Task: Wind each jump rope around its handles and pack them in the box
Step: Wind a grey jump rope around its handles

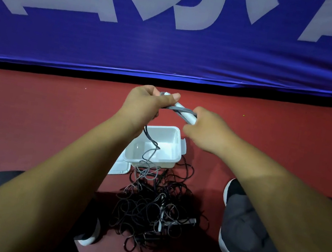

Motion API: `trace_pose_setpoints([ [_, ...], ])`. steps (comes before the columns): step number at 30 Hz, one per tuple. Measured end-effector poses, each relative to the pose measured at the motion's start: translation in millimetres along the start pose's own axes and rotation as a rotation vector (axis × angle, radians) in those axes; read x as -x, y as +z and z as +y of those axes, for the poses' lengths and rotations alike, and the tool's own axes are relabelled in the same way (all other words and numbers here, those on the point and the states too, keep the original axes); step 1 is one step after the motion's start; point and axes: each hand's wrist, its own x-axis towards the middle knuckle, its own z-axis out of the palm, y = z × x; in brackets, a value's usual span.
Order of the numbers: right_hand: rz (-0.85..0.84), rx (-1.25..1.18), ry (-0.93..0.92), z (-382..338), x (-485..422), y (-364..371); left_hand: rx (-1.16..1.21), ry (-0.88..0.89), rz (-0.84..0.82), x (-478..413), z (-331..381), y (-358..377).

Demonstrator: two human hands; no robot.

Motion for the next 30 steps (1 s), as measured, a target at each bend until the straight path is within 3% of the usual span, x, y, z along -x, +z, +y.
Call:
trace_pose_setpoints([
  [3,0.049,0.012,0.016,1.9,-3.3,-0.1,-0.036,0.065,0.013,0.6,-4.3,5.8],
  [7,0.045,-0.029,0.035,3.6,-4.3,-0.5,-0.041,0.023,-0.003,-2.6,-7.1,7.5],
  [13,-0.069,-0.435,0.098,3.5,-3.4,-0.2,-0.090,0.056,-0.181,1.6,-4.2,6.9],
  [19,-0.271,-0.761,0.148,-2.9,6.5,-7.9,0.160,0.050,-0.271,1.9,-4.3,4.0],
  [22,-0.295,-0.782,0.153,-2.6,6.9,-8.1,0.199,0.045,-0.273,2.5,-2.6,3.8],
  [26,-0.202,-0.692,0.131,0.9,3.9,-6.1,0.152,0.041,-0.245,2.3,1.9,2.1],
  [30,-0.102,-0.486,0.041,0.7,3.8,-2.4,0.071,-0.014,-0.076,5.8,7.2,6.1],
])
